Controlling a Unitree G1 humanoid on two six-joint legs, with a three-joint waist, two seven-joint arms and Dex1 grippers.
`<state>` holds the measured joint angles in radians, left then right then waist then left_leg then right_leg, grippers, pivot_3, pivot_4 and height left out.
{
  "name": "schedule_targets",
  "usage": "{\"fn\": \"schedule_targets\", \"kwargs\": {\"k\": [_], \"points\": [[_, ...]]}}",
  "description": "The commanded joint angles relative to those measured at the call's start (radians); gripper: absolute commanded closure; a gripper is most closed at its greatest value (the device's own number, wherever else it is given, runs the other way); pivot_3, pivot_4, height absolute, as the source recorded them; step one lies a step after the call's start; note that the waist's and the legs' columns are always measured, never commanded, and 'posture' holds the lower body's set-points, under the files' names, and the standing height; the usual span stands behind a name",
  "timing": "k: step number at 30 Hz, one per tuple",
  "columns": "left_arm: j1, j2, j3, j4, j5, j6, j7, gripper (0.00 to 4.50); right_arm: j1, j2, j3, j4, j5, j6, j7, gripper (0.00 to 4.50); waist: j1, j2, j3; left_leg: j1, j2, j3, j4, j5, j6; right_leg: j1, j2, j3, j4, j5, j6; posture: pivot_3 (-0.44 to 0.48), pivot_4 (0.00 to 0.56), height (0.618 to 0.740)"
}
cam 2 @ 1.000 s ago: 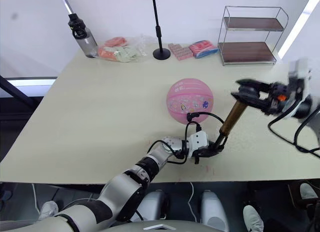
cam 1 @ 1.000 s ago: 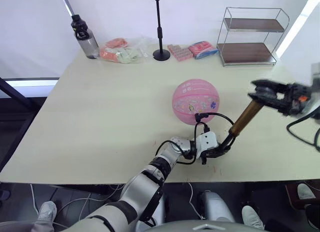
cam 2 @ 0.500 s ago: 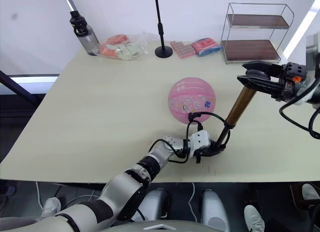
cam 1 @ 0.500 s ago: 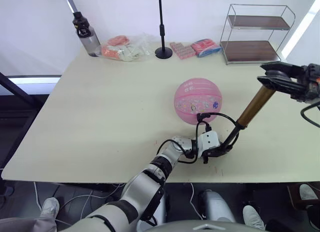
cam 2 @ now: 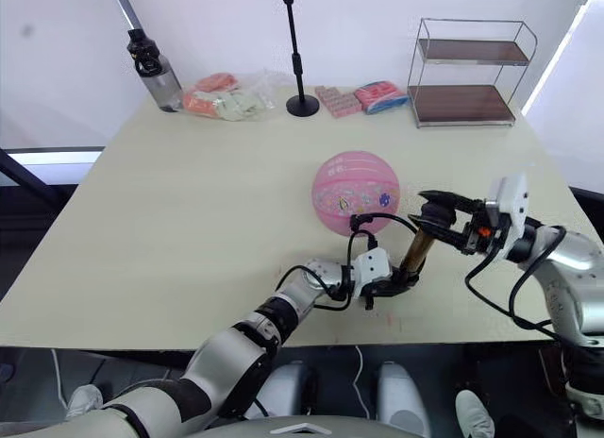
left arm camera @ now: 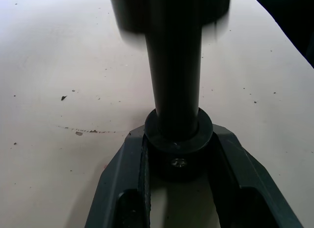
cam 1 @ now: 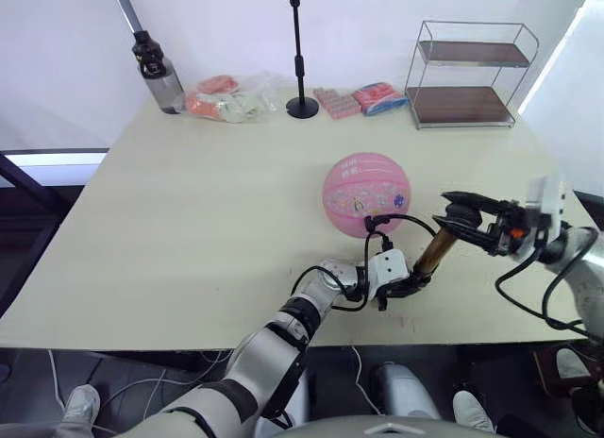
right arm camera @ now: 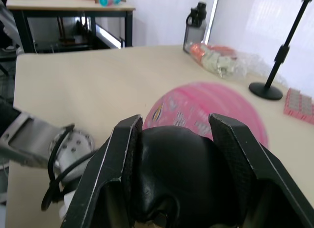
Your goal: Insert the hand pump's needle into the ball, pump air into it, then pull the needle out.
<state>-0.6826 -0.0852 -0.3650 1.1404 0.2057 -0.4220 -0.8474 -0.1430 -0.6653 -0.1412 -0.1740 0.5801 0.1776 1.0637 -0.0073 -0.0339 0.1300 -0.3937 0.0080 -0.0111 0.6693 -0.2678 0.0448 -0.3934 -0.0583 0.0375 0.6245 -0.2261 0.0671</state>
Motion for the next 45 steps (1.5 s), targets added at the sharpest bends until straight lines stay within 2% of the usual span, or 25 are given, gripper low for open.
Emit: {"fn": "schedule_targets", "kwargs": {"k": [1, 4, 7, 12, 16, 20, 26, 30, 35, 45], "points": [[0.041, 0.027, -0.025, 0.067, 0.044, 0.044, -0.006, 3.42, 0.061, 0.041, 0.087, 0.100, -0.129, -0.061, -0.021, 2.75, -0.003, -0.001, -0.001, 0.001, 0.000, 0.000, 0.000, 0.000, 0.000, 0.000, 0.000, 0.000, 0.000, 0.000, 0.000, 0.000, 0.150, 0.740], [0.042, 0.027, -0.025, 0.067, 0.044, 0.043, -0.007, 3.42, 0.065, 0.053, 0.091, 0.116, -0.154, -0.124, -0.017, 2.75, -0.004, 0.001, -0.002, 0.001, 0.000, 0.000, 0.000, 0.000, 0.000, 0.000, 0.000, 0.000, 0.000, 0.000, 0.000, 0.000, 0.150, 0.740], [0.043, 0.028, -0.024, 0.067, 0.043, 0.043, -0.007, 3.42, 0.034, 0.059, 0.024, 0.098, -0.051, -0.067, -0.033, 2.75, -0.003, 0.001, -0.001, 0.001, 0.000, 0.000, 0.000, 0.000, 0.000, 0.000, 0.000, 0.000, 0.000, 0.000, 0.000, 0.000, 0.150, 0.740], [0.044, 0.029, -0.026, 0.067, 0.044, 0.043, -0.009, 3.42, -0.015, -0.074, -0.064, 0.044, 0.068, 0.056, 0.054, 2.75, 0.001, 0.004, 0.002, -0.001, 0.000, 0.000, 0.000, 0.000, 0.000, 0.000, -0.002, 0.000, 0.000, 0.000, -0.001, 0.000, 0.150, 0.740], [0.046, 0.028, -0.026, 0.068, 0.045, 0.042, -0.011, 3.42, -0.061, -0.161, -0.140, -0.018, 0.181, 0.174, 0.064, 2.75, 0.009, 0.012, 0.008, -0.004, -0.002, 0.000, 0.000, 0.000, 0.000, -0.003, -0.005, -0.001, 0.000, 0.000, 0.000, 0.000, 0.150, 0.740], [0.047, 0.026, -0.028, 0.068, 0.046, 0.042, -0.013, 3.42, -0.125, -0.226, -0.217, -0.049, 0.272, 0.273, 0.050, 2.75, 0.015, 0.012, 0.011, -0.005, -0.002, 0.000, -0.001, 0.000, 0.000, -0.003, -0.005, -0.001, -0.001, 0.000, 0.000, 0.000, 0.150, 0.740], [0.048, 0.026, -0.029, 0.069, 0.048, 0.041, -0.014, 3.42, -0.224, -0.278, -0.288, -0.053, 0.342, 0.353, 0.024, 2.75, 0.017, 0.011, 0.014, -0.005, -0.002, 0.000, -0.001, 0.000, 0.000, -0.003, -0.005, -0.001, -0.001, 0.000, 0.000, 0.000, 0.150, 0.740], [0.047, 0.027, -0.031, 0.069, 0.049, 0.040, -0.016, 3.42, -0.297, -0.300, -0.323, -0.035, 0.378, 0.389, 0.006, 2.75, 0.017, 0.015, 0.017, -0.005, -0.002, 0.001, 0.000, 0.000, 0.000, -0.004, -0.006, 0.000, -0.001, 0.000, 0.000, 0.000, 0.150, 0.740], [0.048, 0.029, -0.031, 0.069, 0.050, 0.041, -0.018, 3.42, -0.317, -0.281, -0.319, -0.046, 0.402, 0.422, -0.010, 2.75, 0.018, 0.016, 0.019, -0.006, -0.002, 0.001, 0.000, 0.000, 0.000, -0.005, -0.005, 0.001, -0.001, 0.000, 0.000, 0.000, 0.150, 0.740], [0.048, 0.027, -0.028, 0.067, 0.047, 0.044, -0.017, 3.42, -0.085, -0.154, -0.137, -0.082, 0.217, 0.308, 0.029, 2.75, 0.014, 0.011, 0.013, -0.003, 0.000, 0.000, -0.001, 0.000, 0.000, -0.003, -0.003, 0.000, -0.001, 0.000, 0.001, 0.000, 0.150, 0.740]]}}
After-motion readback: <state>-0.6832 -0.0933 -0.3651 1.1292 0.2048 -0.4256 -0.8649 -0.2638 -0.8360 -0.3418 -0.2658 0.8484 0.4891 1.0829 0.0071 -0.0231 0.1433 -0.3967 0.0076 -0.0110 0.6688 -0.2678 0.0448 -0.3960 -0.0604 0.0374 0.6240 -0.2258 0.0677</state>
